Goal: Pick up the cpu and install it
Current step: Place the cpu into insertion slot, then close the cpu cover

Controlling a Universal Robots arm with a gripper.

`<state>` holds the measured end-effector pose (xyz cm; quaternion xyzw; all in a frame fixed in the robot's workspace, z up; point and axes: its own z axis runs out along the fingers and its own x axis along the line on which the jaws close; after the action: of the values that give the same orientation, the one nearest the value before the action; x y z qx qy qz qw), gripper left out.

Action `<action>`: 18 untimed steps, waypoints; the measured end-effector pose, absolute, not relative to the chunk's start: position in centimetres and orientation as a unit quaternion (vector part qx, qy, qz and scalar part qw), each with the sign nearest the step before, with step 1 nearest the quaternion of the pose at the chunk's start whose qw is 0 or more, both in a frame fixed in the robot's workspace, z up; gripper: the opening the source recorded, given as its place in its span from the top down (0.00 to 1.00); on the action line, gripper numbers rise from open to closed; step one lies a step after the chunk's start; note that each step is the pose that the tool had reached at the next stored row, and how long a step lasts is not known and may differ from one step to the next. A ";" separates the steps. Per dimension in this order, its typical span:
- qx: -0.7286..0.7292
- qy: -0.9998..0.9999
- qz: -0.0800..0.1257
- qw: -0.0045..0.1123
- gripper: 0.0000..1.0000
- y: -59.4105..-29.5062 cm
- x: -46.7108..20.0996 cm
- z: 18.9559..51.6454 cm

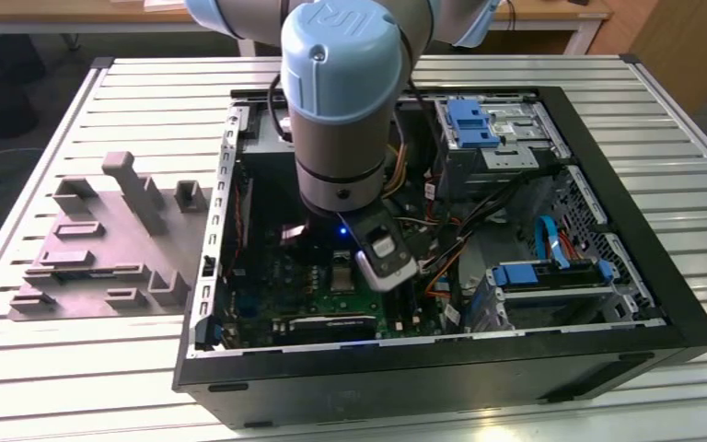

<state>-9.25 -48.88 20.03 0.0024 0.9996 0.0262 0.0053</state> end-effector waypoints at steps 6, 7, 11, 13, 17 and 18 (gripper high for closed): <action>0.002 1.000 0.026 0.005 0.72 -48.9 -9.3 20.9; 0.002 1.000 0.026 0.005 0.78 -48.9 -9.3 21.0; 0.002 1.000 0.026 0.005 0.89 -48.9 -9.2 21.3; 0.002 1.000 0.026 0.005 0.89 -48.9 -9.3 21.3; 0.002 1.000 0.026 0.004 0.89 -48.9 -9.3 21.3; 0.002 1.000 0.026 0.004 0.89 -48.9 -9.3 21.3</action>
<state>-9.25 -48.88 21.28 0.0024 0.9996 0.0262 0.0043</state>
